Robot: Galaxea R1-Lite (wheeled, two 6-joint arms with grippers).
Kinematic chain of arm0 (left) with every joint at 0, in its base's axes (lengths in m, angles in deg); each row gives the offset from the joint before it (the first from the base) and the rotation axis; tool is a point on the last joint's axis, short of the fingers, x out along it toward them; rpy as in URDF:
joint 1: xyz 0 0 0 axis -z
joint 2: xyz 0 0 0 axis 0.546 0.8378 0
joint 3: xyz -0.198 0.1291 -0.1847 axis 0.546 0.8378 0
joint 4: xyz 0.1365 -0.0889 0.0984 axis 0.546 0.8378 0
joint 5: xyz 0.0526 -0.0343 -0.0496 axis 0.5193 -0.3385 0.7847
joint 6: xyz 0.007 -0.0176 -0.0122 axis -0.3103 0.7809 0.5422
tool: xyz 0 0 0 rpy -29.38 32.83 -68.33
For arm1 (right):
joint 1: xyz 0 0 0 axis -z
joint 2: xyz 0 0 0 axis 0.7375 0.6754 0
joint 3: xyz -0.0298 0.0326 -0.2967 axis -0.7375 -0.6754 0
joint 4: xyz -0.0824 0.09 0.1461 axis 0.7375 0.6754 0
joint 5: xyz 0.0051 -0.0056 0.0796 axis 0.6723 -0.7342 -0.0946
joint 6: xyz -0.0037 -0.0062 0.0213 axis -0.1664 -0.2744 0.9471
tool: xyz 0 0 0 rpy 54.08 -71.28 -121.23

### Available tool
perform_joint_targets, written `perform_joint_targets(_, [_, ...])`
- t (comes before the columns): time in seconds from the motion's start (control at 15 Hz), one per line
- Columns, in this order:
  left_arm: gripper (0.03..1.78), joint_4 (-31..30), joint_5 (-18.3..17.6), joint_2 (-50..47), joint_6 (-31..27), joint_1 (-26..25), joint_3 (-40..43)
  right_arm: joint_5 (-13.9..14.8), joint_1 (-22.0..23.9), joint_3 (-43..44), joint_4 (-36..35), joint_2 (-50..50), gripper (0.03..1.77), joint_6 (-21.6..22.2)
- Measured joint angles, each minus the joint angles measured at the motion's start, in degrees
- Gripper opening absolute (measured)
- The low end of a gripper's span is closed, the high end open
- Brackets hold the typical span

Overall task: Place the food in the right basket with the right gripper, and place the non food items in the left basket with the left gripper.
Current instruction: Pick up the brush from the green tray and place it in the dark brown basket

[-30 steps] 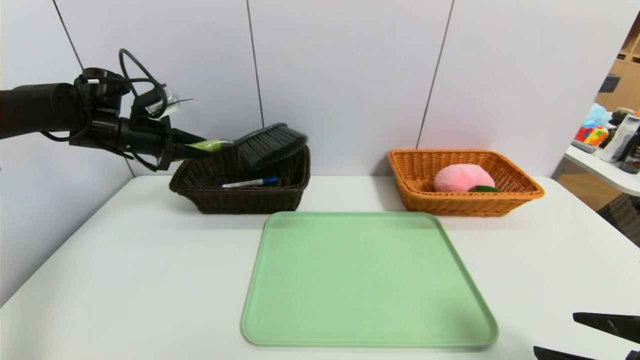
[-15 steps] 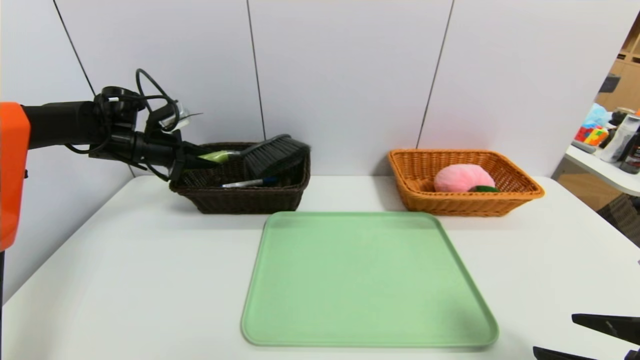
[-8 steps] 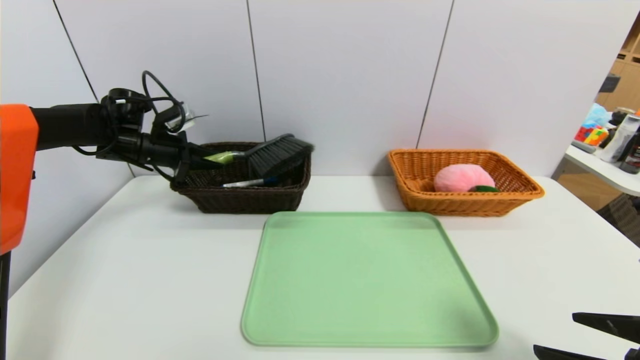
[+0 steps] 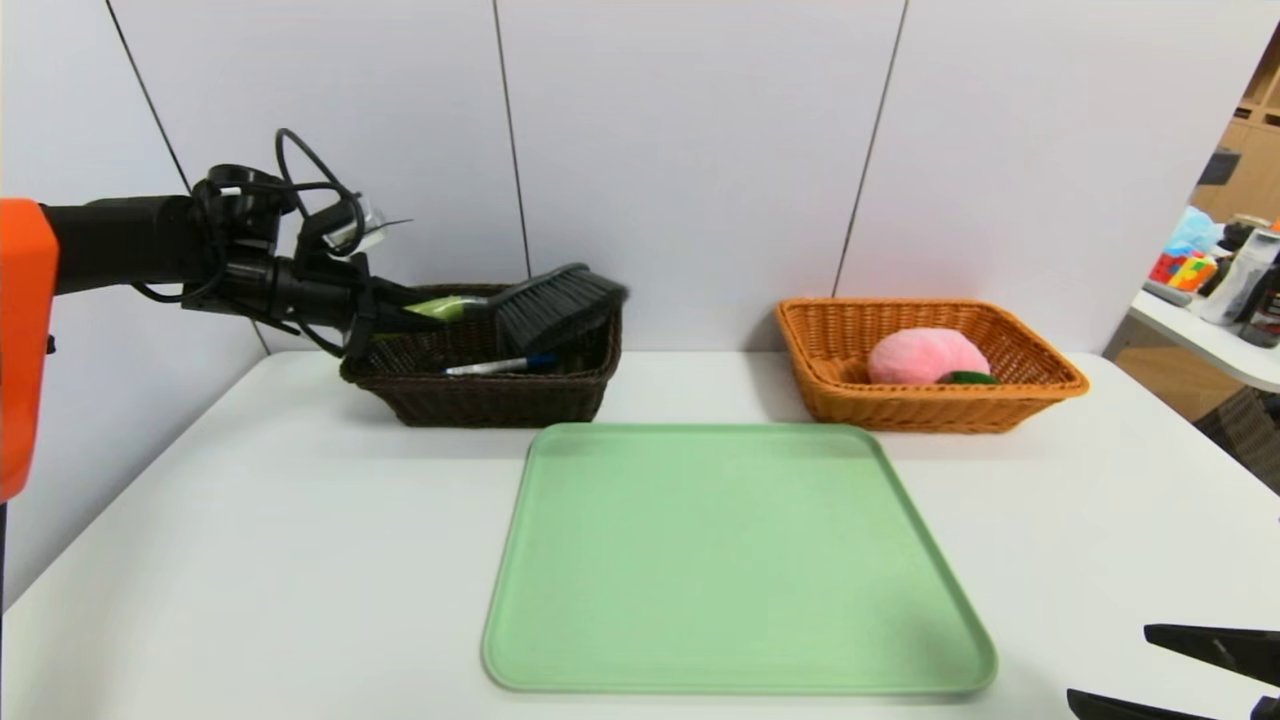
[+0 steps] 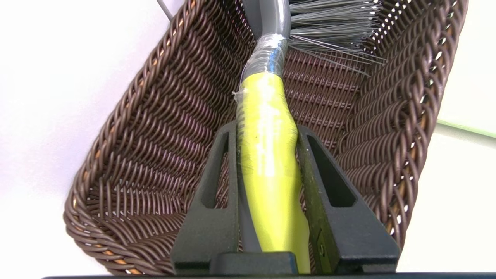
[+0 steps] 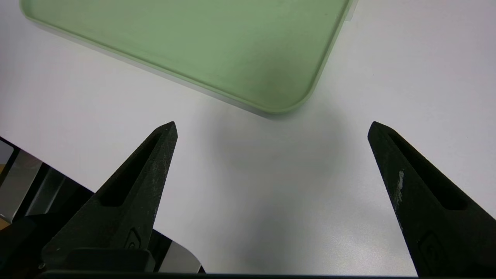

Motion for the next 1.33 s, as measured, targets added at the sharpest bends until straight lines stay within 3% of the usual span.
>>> perform_joint_targets(0.33, [0.5, 1.5, -0.16, -0.9, -0.16, -0.76, 0.09, 0.02, 0.04, 0.09, -0.01, -0.07, 1.7, 0.0])
perform_joint_targets(0.6, [0.95, 1.72, -0.27, -1.18, -0.22, -0.85, 0.09, -0.04, 0.02, 0.16, -0.01, -0.07, 1.7, 0.0])
perform_joint_targets(0.93, [1.32, 1.79, -1.62, -1.68, 0.2, -0.85, 0.09, -0.06, 0.02, 0.17, -0.11, -0.02, 1.7, 0.0])
perform_joint_targets(1.13, [1.44, 1.57, -2.12, -3.61, 4.85, -0.85, 0.09, -0.09, -0.02, 0.27, -0.11, 0.02, 1.7, 0.0])
perform_joint_targets(1.33, [1.52, 2.24, -2.12, -7.17, 13.51, -0.89, 0.33, -0.02, -0.07, 0.27, -1.68, -0.16, 1.7, 0.02])
